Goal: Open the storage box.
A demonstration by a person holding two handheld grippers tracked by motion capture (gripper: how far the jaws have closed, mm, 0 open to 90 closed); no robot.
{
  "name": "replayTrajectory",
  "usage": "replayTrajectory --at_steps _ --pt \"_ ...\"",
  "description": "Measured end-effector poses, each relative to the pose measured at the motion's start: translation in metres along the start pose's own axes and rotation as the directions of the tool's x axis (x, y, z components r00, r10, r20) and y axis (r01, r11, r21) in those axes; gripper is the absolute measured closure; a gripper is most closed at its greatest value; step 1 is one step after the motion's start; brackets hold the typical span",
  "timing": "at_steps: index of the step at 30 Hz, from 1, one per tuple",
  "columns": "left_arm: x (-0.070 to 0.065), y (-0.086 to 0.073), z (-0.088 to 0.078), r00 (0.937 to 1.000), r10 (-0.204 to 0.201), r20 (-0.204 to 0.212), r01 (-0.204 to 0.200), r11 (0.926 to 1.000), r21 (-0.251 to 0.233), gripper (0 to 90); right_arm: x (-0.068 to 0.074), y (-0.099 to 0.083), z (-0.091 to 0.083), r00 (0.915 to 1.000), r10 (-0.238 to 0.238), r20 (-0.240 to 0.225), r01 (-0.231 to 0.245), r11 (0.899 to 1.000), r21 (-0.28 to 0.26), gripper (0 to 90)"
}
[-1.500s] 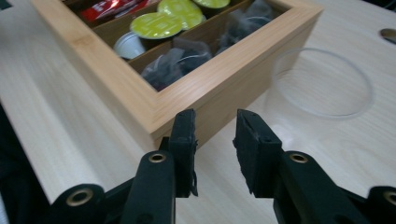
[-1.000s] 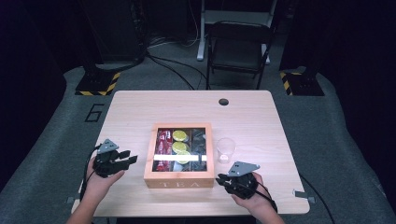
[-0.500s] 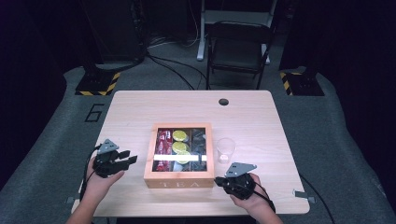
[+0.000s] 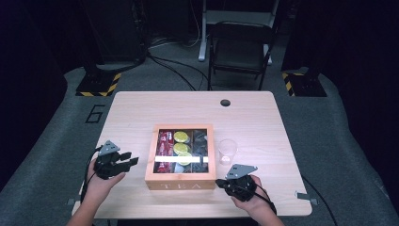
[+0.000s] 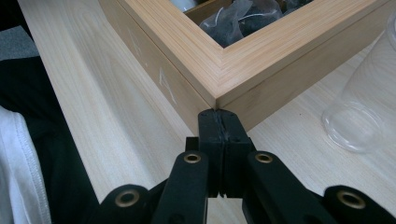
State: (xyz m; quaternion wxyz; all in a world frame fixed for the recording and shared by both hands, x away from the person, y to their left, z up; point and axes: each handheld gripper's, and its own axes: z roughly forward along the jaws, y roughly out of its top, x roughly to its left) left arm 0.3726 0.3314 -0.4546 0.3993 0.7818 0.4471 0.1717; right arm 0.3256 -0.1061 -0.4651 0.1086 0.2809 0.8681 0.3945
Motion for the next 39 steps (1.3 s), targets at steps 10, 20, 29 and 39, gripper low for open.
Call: replayTrajectory --at_steps 10,20,29,39 --pt "-0.003 0.0 0.0 1.0 0.005 0.006 -0.005 1.0 0.002 56.7 -0.001 0.003 -0.005 0.9993 0.034 -0.018 -0.034 0.999 -0.017 88.9" --pt "-0.008 -0.001 -0.003 0.9999 0.015 0.005 -0.015 0.9999 -0.008 56.6 -0.002 0.011 -0.008 0.9995 0.028 -0.015 -0.028 0.999 -0.034 88.7" --pt "-0.02 -0.004 -0.018 0.999 0.033 0.03 -0.033 0.999 -0.029 56.6 -0.003 0.026 -0.011 0.9988 0.046 -0.014 -0.047 0.996 -0.071 88.2" --pt "-0.044 -0.003 -0.031 0.9938 0.085 0.072 -0.081 0.9951 -0.057 58.7 -0.007 0.039 -0.017 0.9993 0.032 -0.019 -0.034 0.991 -0.132 88.1"
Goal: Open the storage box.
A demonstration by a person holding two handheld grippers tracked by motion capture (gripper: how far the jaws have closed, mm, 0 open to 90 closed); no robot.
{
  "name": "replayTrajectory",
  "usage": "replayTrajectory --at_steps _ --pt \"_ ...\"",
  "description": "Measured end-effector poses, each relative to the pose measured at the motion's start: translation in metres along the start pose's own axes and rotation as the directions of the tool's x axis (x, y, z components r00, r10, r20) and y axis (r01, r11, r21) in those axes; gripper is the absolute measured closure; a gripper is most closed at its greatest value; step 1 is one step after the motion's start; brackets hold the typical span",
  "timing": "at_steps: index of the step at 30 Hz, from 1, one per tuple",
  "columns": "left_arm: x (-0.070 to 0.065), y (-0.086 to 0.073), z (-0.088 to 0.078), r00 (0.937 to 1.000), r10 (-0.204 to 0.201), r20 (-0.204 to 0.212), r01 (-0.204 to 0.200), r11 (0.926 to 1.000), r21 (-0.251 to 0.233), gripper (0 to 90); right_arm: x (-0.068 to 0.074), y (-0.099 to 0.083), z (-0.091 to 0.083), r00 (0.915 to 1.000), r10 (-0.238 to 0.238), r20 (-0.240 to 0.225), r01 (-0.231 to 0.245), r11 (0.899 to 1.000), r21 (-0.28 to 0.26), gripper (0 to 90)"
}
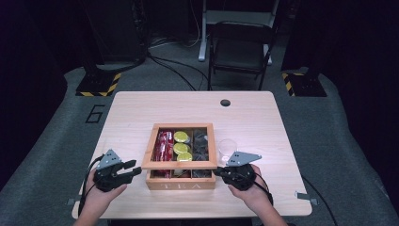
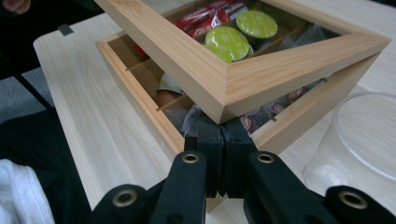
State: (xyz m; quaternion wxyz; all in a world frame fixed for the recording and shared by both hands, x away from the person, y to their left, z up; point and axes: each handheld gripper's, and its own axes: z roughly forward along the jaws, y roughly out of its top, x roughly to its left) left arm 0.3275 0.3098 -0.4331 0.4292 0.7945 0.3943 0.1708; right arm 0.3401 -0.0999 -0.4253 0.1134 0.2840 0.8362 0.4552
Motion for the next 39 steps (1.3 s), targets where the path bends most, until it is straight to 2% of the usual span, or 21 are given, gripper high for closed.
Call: replayTrajectory --at_steps 2,8,14,16,20,21,23,24,26,28,31,39 --pt "-0.004 0.001 -0.002 0.9999 -0.006 0.011 0.006 1.0 -0.006 58.5 -0.001 0.002 -0.001 1.0 0.0 0.0 0.0 1.0 -0.012 88.1" --pt "-0.018 0.006 -0.007 0.9992 0.03 0.027 -0.03 0.9994 -0.02 58.7 -0.002 0.005 -0.002 1.0 0.0 -0.001 0.0 1.0 -0.022 88.1" --pt "-0.025 0.01 -0.008 0.9985 0.038 0.04 -0.037 0.9989 -0.03 62.3 -0.002 0.005 -0.001 1.0 -0.002 -0.006 0.002 1.0 -0.024 88.1" --pt "-0.028 0.012 -0.009 0.9986 0.043 0.031 -0.042 0.9987 -0.03 62.5 -0.003 0.004 0.0 0.9999 -0.013 -0.01 0.013 1.0 -0.022 87.8" --pt "-0.027 0.012 -0.009 0.9996 0.027 0.007 -0.026 0.9985 -0.048 62.6 -0.002 0.004 0.0 0.9999 -0.003 -0.01 0.003 1.0 -0.031 86.8" --pt "-0.026 0.013 -0.01 0.9996 0.021 0.017 -0.02 0.9988 -0.044 62.6 -0.003 0.003 0.0 0.9998 -0.001 -0.019 0.0 1.0 -0.024 85.9" --pt "-0.026 0.013 -0.01 0.9996 0.021 0.016 -0.02 0.9989 -0.042 62.4 -0.002 0.003 0.001 0.9998 0.001 -0.018 -0.001 1.0 -0.024 83.8" --pt "-0.027 0.014 -0.01 0.9993 0.035 0.008 -0.035 0.9987 -0.038 62.4 -0.001 0.003 0.002 0.9998 -0.004 -0.018 0.003 1.0 -0.027 82.6" --pt "-0.028 0.015 -0.009 0.999 0.044 -0.006 -0.044 0.9981 -0.044 62.4 0.0 0.003 0.002 1.0 -0.008 -0.004 0.008 1.0 -0.025 79.3" --pt "-0.028 0.015 -0.009 0.9993 0.036 0.002 -0.036 0.9986 -0.039 62.2 0.001 0.003 0.002 0.9998 -0.018 0.004 0.018 0.999 -0.029 76.3" --pt "-0.027 0.015 -0.008 0.9994 0.035 0.003 -0.035 0.9987 -0.036 61.7 0.002 0.002 0.0 0.9988 -0.026 0.043 0.027 0.999 -0.036 71.4" --pt "-0.026 0.02 -0.009 0.9989 0.046 -0.004 -0.046 0.9981 -0.041 61.3 0.003 0.002 -0.006 0.9928 -0.035 0.115 0.045 0.995 -0.086 60.3"
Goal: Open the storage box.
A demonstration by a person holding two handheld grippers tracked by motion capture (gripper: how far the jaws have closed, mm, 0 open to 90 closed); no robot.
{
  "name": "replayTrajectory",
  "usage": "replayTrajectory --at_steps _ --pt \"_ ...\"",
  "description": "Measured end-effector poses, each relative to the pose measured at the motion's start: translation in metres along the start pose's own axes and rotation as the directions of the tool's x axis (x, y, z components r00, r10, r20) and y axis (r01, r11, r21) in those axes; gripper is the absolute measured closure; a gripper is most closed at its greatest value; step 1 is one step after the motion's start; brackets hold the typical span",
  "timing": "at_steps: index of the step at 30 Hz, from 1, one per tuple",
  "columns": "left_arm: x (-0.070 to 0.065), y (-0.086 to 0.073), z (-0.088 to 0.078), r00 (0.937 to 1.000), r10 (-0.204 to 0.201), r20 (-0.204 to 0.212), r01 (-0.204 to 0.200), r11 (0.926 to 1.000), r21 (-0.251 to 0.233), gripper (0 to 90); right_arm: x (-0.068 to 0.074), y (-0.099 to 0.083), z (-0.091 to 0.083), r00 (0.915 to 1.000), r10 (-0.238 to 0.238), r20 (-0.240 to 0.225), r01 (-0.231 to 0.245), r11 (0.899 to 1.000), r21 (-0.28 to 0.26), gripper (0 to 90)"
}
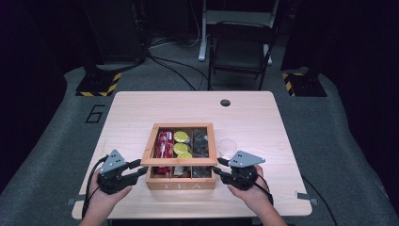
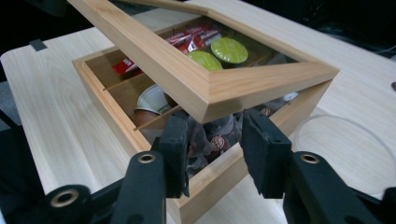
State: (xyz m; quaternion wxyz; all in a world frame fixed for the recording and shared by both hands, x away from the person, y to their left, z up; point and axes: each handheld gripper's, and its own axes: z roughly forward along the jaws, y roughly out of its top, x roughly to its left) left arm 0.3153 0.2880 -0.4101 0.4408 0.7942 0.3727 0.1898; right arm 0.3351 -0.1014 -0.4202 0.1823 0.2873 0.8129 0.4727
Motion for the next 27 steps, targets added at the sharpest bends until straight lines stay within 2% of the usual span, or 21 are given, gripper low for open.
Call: replayTrajectory --at_steps 1,4,6,10,12,14,15,18,27 --pt "0.0 0.0 0.0 1.0 -0.001 -0.002 0.001 1.0 -0.005 61.1 0.0 0.001 -0.001 1.0 -0.008 -0.004 0.008 1.0 -0.007 59.2" --pt "0.001 0.002 0.0 1.0 0.005 -0.006 -0.005 1.0 -0.008 60.8 0.0 0.003 -0.002 0.9999 0.014 -0.005 -0.014 1.0 -0.026 57.6" --pt "0.001 0.005 0.0 0.9998 0.007 -0.016 -0.008 0.9997 -0.025 60.4 0.002 0.009 -0.003 0.9999 0.008 0.009 -0.007 0.999 -0.034 56.1" --pt "0.002 0.007 0.002 1.0 0.005 -0.006 -0.005 0.9999 -0.015 54.8 0.003 0.013 -0.003 0.9997 0.003 0.023 -0.002 1.0 -0.016 56.6" --pt "0.001 0.009 0.004 0.9997 0.014 -0.018 -0.014 0.9998 -0.01 53.3 0.003 0.015 -0.004 0.9998 0.001 0.02 -0.001 1.0 0.004 56.7" --pt "0.001 0.01 0.004 0.9996 0.02 -0.017 -0.021 0.9998 -0.008 53.3 0.003 0.016 -0.004 0.9998 0.006 0.019 -0.006 1.0 0.001 56.8" --pt "0.002 0.011 0.004 0.9999 0.008 -0.013 -0.008 0.9999 -0.015 53.4 0.004 0.017 -0.005 0.9993 0.024 0.027 -0.025 1.0 0.003 57.2" --pt "0.004 0.014 0.003 0.9999 0.006 -0.009 -0.007 0.9998 -0.016 53.5 0.003 0.02 -0.005 0.9989 0.038 0.028 -0.038 0.999 -0.005 57.3" --pt "0.009 0.027 0.001 0.9998 -0.005 -0.019 0.004 0.9992 -0.038 54.2 -0.002 0.035 -0.008 0.9989 0.028 0.038 -0.028 1.0 0.013 59.1"
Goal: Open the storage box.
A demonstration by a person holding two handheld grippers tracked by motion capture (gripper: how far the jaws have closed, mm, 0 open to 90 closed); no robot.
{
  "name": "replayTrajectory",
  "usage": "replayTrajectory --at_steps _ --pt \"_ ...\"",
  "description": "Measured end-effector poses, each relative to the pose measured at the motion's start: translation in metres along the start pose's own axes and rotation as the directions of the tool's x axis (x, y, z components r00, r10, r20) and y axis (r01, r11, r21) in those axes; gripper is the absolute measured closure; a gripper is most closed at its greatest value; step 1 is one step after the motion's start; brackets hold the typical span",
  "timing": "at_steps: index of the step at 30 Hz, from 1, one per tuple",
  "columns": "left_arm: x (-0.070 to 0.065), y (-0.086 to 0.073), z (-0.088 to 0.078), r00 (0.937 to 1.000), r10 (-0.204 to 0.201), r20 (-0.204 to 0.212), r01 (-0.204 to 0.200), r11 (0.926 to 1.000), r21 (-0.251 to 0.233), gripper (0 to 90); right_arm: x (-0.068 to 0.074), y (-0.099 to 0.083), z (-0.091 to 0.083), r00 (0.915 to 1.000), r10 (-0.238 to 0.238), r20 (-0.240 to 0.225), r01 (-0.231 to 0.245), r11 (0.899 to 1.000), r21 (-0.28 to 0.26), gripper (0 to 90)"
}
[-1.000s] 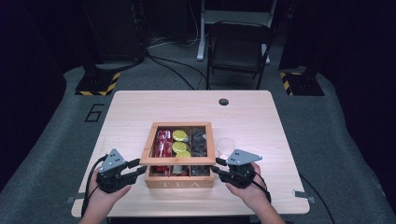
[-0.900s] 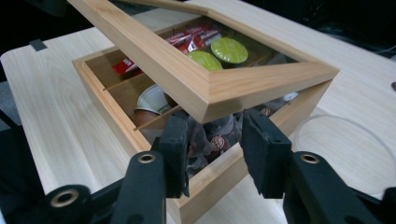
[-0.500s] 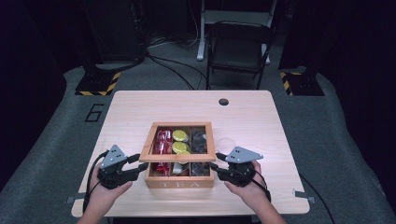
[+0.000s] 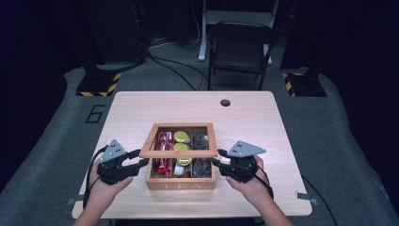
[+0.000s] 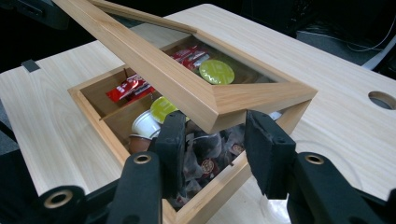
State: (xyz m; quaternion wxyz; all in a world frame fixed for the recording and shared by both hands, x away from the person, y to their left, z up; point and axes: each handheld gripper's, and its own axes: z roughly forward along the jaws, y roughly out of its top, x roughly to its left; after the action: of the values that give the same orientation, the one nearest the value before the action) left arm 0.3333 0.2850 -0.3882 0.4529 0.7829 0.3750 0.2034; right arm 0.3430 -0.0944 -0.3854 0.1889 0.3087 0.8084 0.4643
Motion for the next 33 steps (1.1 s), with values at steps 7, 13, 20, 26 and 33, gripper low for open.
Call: replayTrajectory --at_steps 7,13,20,26,33 --pt "0.007 0.011 -0.001 0.9997 -0.02 0.015 0.02 0.9998 -0.005 56.2 -0.006 0.013 -0.002 0.9999 -0.017 -0.003 0.017 1.0 -0.002 59.3" --pt "0.013 0.026 -0.002 0.9998 -0.011 0.014 0.011 0.9999 -0.002 56.6 -0.01 0.025 -0.002 0.9998 -0.014 0.015 0.015 1.0 -0.018 59.5" --pt "0.016 0.041 0.0 0.9998 0.013 -0.017 -0.013 0.9999 -0.006 56.8 -0.018 0.036 -0.001 0.9998 0.014 0.014 -0.013 0.999 -0.051 60.8" --pt "0.023 0.053 0.002 1.0 -0.002 -0.004 0.002 1.0 0.002 56.6 -0.022 0.045 0.001 0.9994 0.028 0.023 -0.027 0.998 -0.059 61.0" --pt "0.031 0.061 0.004 0.9998 -0.014 0.01 0.014 0.9999 -0.001 56.8 -0.027 0.055 0.002 0.9979 0.056 0.031 -0.055 0.997 -0.061 61.0"
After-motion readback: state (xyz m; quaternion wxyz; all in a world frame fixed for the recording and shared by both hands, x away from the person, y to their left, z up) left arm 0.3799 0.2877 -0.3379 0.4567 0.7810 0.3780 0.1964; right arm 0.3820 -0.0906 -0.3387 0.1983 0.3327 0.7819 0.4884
